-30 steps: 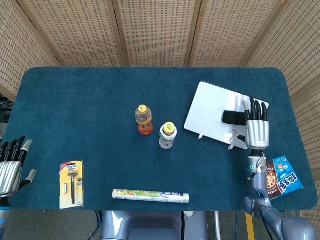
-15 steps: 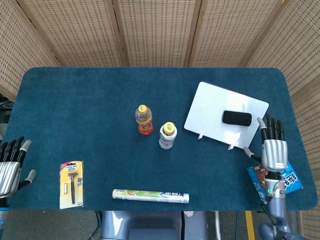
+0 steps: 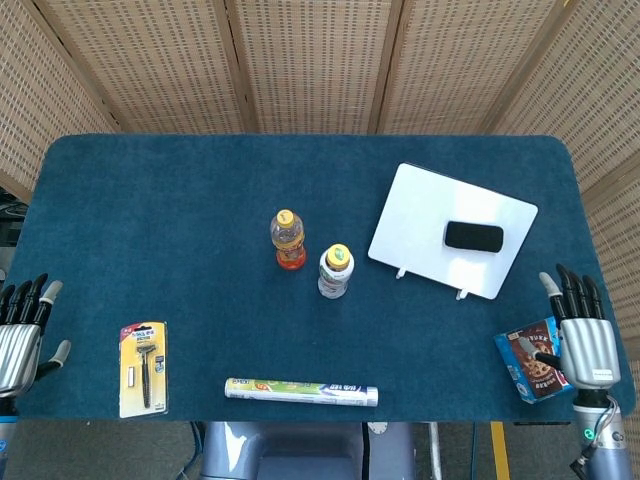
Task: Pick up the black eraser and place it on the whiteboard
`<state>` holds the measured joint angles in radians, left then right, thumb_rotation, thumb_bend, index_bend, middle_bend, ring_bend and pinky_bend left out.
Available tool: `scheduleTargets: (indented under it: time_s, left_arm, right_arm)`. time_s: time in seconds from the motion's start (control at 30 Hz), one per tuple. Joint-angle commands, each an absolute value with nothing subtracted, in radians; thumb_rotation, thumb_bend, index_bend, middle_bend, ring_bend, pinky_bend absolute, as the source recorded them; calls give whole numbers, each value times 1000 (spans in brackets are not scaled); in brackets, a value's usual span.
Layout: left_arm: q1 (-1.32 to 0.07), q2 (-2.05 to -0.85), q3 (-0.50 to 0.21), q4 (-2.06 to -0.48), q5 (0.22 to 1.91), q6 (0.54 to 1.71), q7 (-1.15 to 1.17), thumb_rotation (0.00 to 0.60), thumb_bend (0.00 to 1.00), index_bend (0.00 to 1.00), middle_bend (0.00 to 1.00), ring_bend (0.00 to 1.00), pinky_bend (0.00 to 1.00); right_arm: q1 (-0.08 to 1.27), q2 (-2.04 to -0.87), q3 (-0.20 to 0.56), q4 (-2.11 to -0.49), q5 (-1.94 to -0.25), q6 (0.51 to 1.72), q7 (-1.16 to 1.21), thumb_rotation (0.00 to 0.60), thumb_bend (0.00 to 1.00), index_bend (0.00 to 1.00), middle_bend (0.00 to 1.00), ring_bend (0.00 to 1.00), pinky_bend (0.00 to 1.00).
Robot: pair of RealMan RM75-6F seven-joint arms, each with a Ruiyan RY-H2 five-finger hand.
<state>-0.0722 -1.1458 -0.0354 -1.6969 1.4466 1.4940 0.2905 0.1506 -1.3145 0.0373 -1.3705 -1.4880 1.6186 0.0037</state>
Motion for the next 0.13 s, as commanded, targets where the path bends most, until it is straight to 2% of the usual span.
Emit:
scheduleTargets:
  time_s: [0.03,0.13]
  left_arm:
    - [-73,-1146,-36,-1694,1448,1495,286,600,329,0,0,0,0]
    - [-71,-1144,-37,-1693,1446,1496,278,600,329,0,0,0,0]
  right_arm:
    - [133,-1283,24,-1416,-1498,1606,-45,600,105,55,0,0,0]
    - [132,-1275,26,-1438,-1500,1597,-55,600,105,55,0,0,0]
